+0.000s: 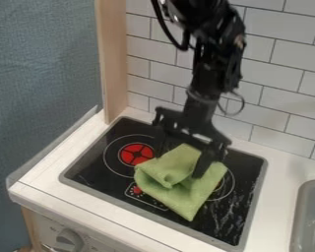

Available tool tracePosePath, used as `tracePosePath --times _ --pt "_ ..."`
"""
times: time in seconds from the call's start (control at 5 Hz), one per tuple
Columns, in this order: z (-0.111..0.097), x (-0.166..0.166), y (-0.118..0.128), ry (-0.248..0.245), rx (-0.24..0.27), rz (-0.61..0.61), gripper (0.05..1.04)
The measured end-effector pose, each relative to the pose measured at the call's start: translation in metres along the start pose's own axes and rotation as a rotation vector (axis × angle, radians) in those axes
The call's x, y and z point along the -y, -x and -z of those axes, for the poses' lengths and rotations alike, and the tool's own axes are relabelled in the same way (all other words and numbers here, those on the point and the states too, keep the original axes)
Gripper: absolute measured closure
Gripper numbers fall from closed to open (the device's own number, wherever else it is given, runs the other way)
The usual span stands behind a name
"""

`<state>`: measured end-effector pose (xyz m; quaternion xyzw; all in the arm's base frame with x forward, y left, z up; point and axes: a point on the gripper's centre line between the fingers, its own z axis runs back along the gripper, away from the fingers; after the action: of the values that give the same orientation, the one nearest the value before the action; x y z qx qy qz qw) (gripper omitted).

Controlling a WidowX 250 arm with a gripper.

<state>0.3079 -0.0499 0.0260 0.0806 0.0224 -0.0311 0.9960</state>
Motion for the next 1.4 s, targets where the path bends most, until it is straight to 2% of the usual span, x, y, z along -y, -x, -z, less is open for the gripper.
tracePosePath --times 0.2,0.4,0.8,1.0,1.2,1.4 --pt "0.014 0.003 -0.004 -0.003 -0.032 0.025 0.084" --pt "0.016 0.004 -0.005 -0.002 -0.037 0.026 0.144" --pt "0.016 0.004 -0.007 0.000 -0.023 0.019 0.749" --pt "0.016 0.004 -0.007 0.000 -0.022 0.019 0.949" --pt "0.016 0.001 -0.006 -0.003 -0.028 0.016 1.033" --pt "0.001 -0.005 -0.007 0.020 0.000 0.006 1.035"
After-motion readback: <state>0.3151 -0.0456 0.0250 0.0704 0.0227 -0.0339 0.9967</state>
